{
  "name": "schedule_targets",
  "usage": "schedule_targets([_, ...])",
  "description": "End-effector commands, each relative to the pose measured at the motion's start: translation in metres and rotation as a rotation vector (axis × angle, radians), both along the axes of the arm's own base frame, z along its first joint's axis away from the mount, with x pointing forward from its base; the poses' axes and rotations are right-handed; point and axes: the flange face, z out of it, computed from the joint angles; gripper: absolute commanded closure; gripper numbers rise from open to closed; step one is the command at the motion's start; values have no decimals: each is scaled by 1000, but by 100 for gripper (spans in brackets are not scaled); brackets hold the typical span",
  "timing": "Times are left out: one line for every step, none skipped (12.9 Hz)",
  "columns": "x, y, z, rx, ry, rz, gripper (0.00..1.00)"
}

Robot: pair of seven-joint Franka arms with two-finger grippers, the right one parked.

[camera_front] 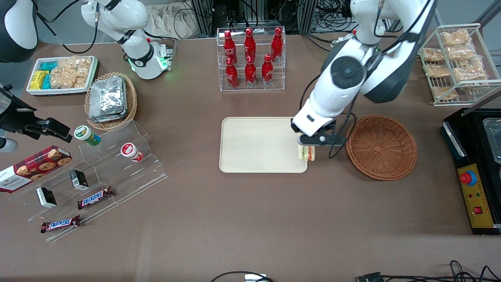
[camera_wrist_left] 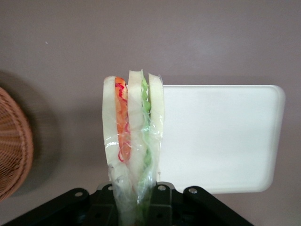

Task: Place sandwich from basket to tray
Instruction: 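Carry the held sandwich over the cream tray with the left gripper, then lower the sandwich onto the tray and open the left gripper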

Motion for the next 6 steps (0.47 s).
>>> schedule_targets([-6,-10,-66,40,-6,-7,84])
schedule_targets([-9,-12,-91,36,-6,-18,83])
schedule_targets([-16,-12,-114,42,-23,-35,82])
schedule_targets([-20,-13,-131,39,-38,-26,82])
schedule_targets([-21,-13,-145,46,-38,-31,82])
schedule_targets([-22,-14,-158,48,-35,-29,82])
